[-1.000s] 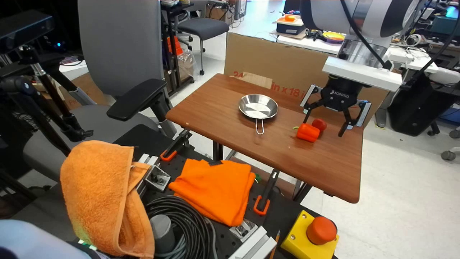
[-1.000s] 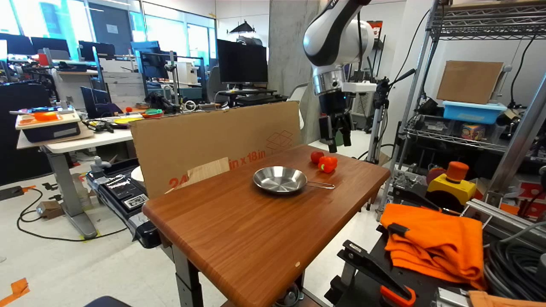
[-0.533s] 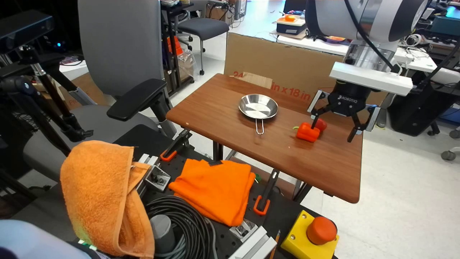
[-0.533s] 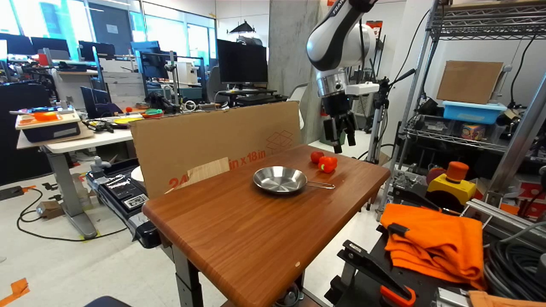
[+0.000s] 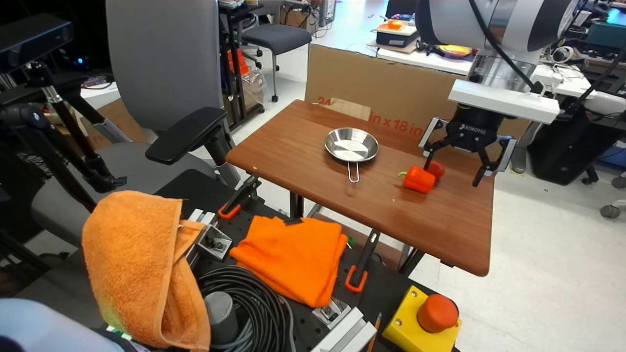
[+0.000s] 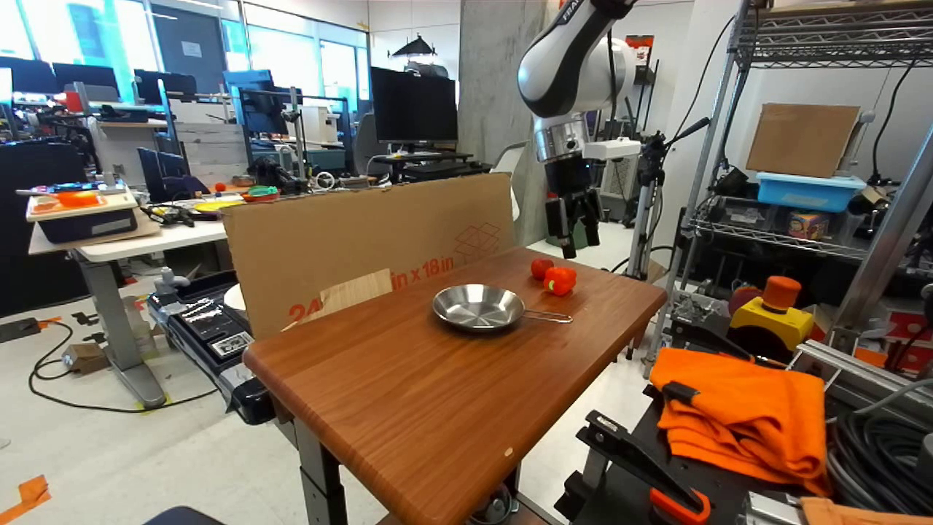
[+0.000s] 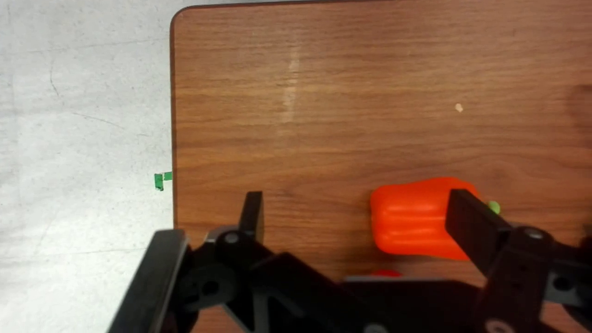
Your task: Put the pepper on the pan
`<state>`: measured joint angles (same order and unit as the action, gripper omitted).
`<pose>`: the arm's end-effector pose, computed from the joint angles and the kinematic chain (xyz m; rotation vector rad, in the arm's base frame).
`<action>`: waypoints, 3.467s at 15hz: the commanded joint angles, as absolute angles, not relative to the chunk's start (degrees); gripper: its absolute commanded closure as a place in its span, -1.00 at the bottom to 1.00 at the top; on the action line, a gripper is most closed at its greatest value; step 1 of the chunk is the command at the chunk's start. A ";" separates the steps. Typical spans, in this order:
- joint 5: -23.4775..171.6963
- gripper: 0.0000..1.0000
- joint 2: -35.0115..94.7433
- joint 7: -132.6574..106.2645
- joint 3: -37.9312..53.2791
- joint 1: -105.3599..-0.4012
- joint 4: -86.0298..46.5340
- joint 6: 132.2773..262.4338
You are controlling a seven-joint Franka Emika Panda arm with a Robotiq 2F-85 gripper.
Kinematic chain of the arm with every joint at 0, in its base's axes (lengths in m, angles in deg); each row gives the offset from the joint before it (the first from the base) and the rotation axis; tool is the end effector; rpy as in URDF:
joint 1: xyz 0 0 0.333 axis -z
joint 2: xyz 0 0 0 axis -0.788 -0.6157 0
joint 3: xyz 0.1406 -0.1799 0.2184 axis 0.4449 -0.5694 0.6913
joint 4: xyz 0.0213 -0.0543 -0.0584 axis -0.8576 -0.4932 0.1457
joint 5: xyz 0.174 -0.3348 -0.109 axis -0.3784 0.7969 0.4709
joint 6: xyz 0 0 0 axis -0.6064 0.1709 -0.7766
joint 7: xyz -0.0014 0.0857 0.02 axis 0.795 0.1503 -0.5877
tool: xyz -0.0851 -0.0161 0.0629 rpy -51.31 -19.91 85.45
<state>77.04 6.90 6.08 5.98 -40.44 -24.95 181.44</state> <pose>0.6079 -0.1894 0.1730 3.0418 0.0484 -0.5325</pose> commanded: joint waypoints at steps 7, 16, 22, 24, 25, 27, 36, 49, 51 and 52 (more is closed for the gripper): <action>75.73 -1.00 4.38 6.32 7.75 -40.13 -23.51 178.61; 76.11 -0.50 2.76 5.07 7.20 -40.49 -22.66 177.89; 76.15 -1.00 3.00 4.17 7.06 -40.59 -21.48 176.55; 76.15 -1.00 2.78 3.99 7.00 -40.51 -21.09 176.44; 76.19 -1.00 2.79 3.76 6.94 -40.58 -21.01 176.39; 76.41 -0.45 2.80 3.05 6.69 -40.76 -20.92 176.53; 76.36 0.94 2.69 1.22 6.33 -40.75 -20.59 176.37; 76.59 0.19 2.90 0.33 6.00 -40.92 -20.45 176.40; 76.70 -0.10 2.92 0.24 5.94 -40.96 -20.36 176.47; 76.75 -0.23 2.92 0.17 5.91 -40.99 -20.29 176.52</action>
